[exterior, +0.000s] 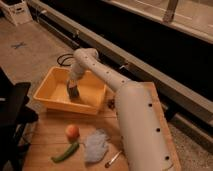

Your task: Wipe tray with sponge

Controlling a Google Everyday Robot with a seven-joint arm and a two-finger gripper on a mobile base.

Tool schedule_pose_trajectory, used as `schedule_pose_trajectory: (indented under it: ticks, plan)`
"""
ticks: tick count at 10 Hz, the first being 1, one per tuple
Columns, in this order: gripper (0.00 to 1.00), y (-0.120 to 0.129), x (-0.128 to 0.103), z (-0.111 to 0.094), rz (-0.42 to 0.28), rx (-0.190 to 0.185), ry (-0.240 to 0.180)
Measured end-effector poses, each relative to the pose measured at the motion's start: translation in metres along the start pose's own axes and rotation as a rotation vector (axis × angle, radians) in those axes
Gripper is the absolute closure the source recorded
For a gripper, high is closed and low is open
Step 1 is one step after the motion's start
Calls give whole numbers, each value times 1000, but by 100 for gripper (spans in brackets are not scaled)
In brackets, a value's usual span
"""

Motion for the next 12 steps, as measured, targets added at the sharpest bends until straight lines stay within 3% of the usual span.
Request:
schedule_pose_trajectory:
  ticks: [1,3,6,9,12]
  plan:
    - [100,12,-9,-1,-5,-14,-14]
    - [100,28,-14,-6,10,-51,-1]
    - [100,42,13,-30,88,-70,70]
    - [100,23,47,-46,127,-66,144]
    - [100,-2,45,-32,108,-64,146]
